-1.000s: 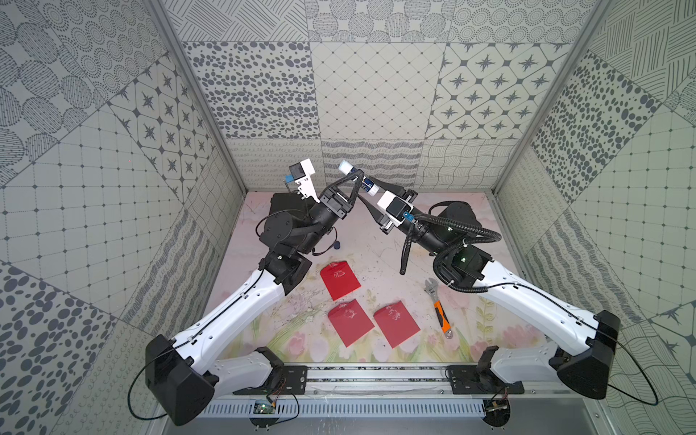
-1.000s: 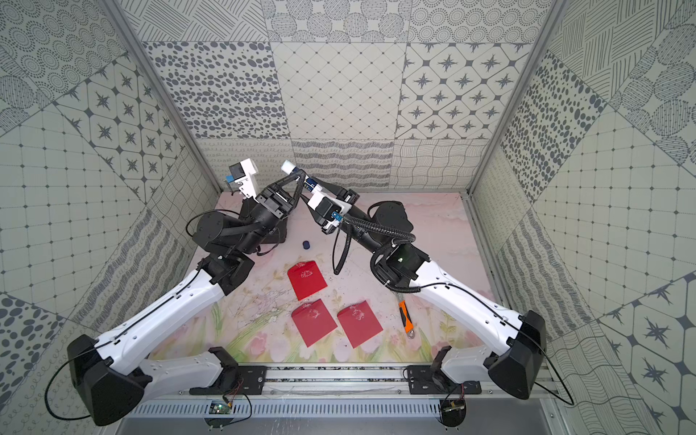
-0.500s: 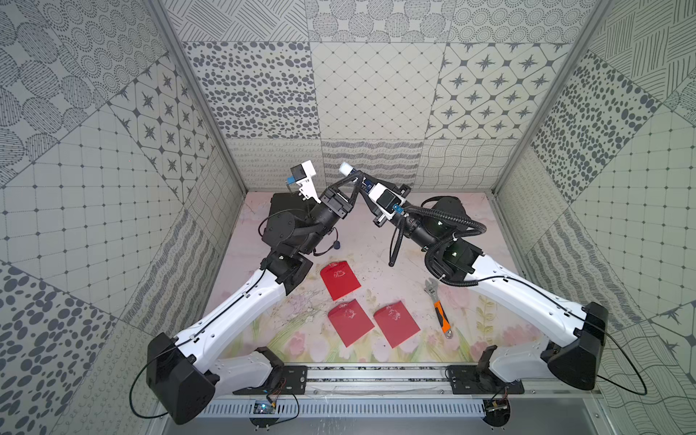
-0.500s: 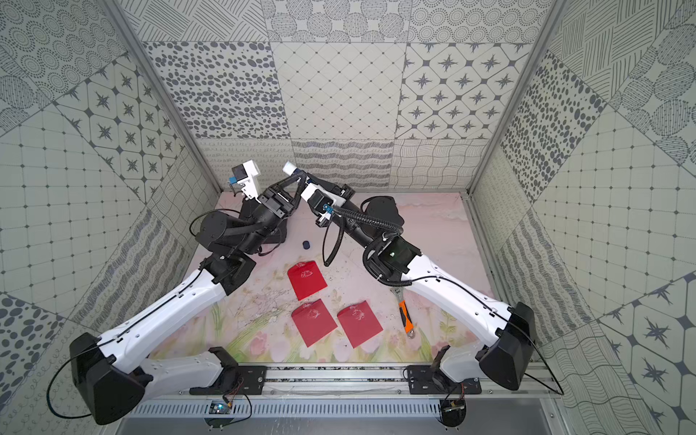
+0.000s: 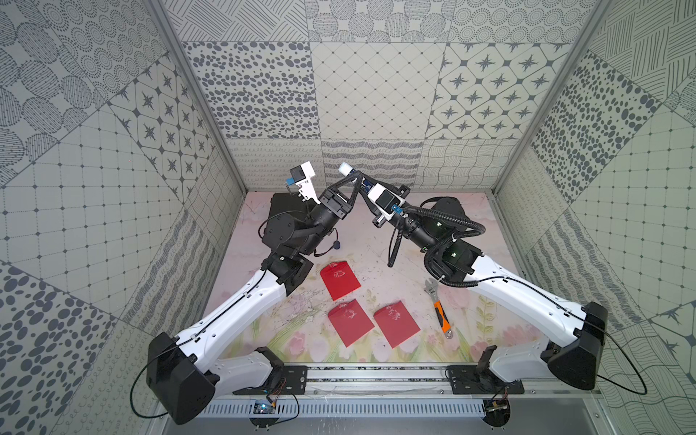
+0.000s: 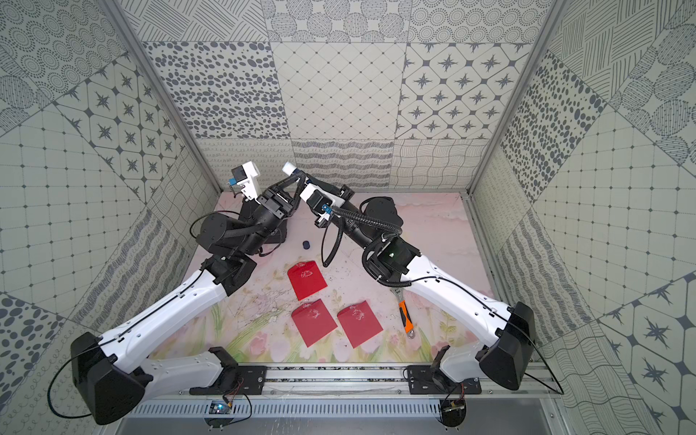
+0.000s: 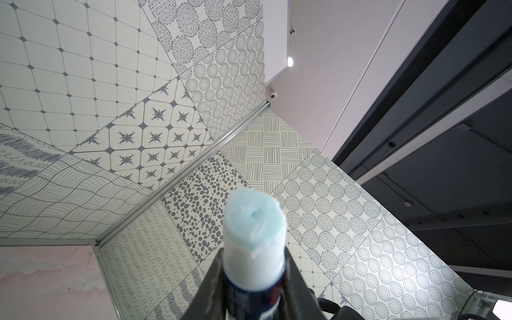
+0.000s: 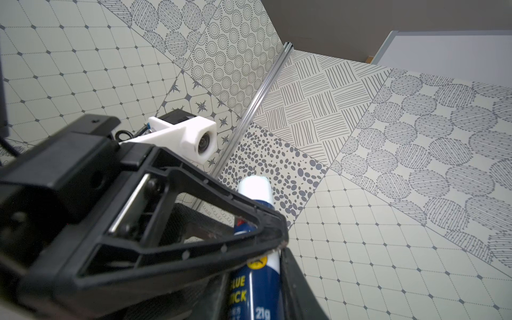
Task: Seal the envelope with a glue stick
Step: Unscrew the glue stick, then adjust the envelope at the center of the board.
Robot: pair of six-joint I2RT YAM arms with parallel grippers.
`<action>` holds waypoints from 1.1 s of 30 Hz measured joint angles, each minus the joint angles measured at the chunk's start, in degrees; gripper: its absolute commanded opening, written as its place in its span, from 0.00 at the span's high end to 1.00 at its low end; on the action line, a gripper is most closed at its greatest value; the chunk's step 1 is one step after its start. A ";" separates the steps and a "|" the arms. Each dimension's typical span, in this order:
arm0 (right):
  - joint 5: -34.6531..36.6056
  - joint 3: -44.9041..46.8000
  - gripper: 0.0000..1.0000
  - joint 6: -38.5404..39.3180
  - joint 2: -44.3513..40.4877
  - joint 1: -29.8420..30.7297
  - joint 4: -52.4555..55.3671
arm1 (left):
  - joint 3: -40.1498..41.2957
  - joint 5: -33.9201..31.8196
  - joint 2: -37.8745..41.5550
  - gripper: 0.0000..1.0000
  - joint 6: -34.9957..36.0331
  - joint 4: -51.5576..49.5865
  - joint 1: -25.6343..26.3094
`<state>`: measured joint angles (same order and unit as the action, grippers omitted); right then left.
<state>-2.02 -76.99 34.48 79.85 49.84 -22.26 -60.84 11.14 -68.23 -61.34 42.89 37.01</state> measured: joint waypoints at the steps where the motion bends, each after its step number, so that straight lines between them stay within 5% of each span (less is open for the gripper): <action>1: 0.31 0.00 0.91 -0.28 -0.02 0.04 0.28 | 0.15 0.02 0.07 0.61 -0.04 0.02 0.00; 10: 5.14 0.00 0.94 -4.59 -3.32 -0.39 9.09 | 4.07 0.09 4.07 0.56 1.86 -5.09 0.00; 21: 8.92 0.85 0.94 -19.26 -13.86 -2.21 35.34 | 4.13 4.39 5.77 0.59 9.38 -25.11 0.04; 33: -3.76 5.20 0.98 -39.12 -15.10 -18.21 63.47 | 5.81 7.98 -0.44 0.63 18.95 -48.85 8.37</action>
<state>-5.78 -71.79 -4.64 64.75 31.64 41.21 -55.02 19.11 -68.66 -42.39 -5.96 45.39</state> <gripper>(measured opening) 0.283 0.379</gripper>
